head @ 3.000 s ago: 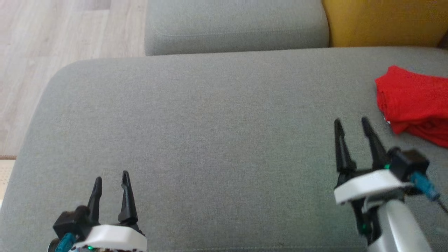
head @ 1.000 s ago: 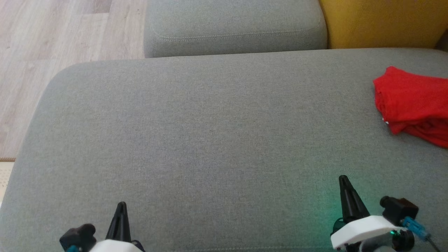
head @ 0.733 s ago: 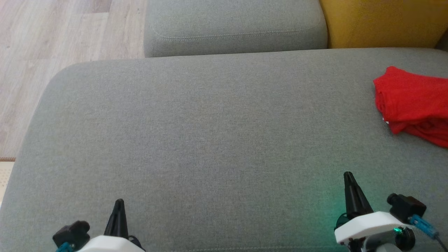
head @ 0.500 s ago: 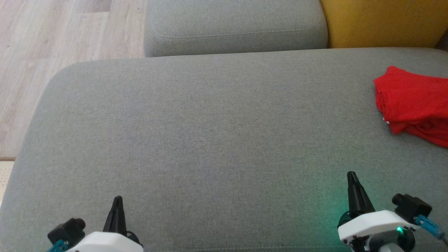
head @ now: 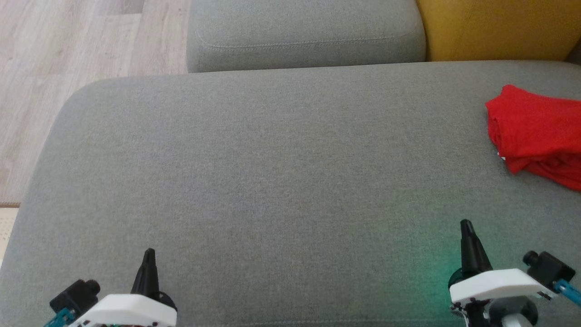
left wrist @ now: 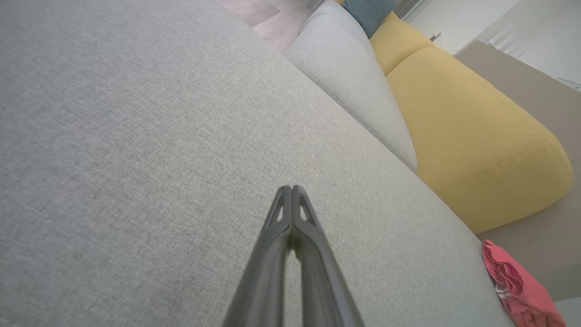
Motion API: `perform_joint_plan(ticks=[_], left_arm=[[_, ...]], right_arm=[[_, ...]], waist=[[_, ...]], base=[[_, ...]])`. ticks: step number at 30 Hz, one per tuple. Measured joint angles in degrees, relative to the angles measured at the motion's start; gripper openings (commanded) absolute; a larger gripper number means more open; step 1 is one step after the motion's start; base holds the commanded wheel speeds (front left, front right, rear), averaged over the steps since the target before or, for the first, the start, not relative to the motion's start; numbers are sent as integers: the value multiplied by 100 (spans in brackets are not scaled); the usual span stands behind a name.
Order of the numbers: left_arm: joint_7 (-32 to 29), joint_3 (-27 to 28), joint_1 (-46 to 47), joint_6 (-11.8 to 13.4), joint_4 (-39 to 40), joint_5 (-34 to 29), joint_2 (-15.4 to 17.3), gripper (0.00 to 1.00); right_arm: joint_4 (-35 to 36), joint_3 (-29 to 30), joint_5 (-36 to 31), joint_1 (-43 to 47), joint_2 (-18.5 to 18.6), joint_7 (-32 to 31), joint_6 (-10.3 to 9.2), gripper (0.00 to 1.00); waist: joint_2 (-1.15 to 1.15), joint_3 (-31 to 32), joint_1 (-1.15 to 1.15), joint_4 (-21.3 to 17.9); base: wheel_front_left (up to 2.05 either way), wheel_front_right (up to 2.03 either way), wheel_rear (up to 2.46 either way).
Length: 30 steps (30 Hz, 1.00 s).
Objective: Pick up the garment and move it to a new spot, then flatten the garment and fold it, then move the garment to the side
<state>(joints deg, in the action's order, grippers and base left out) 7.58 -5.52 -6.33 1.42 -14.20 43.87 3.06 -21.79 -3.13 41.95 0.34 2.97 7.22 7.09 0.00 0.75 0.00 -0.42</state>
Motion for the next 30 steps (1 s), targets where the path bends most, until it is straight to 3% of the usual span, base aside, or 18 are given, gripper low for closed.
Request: perform_joint_plan(ticks=[30], left_arm=[[-449, 280, 322, -302, -55, 1794, 10, 0]], right_arm=[[201, 335, 1842, -107, 2, -428, 0, 0]], waist=[[0, -34, 0, 15]], base=[[0, 0, 0]])
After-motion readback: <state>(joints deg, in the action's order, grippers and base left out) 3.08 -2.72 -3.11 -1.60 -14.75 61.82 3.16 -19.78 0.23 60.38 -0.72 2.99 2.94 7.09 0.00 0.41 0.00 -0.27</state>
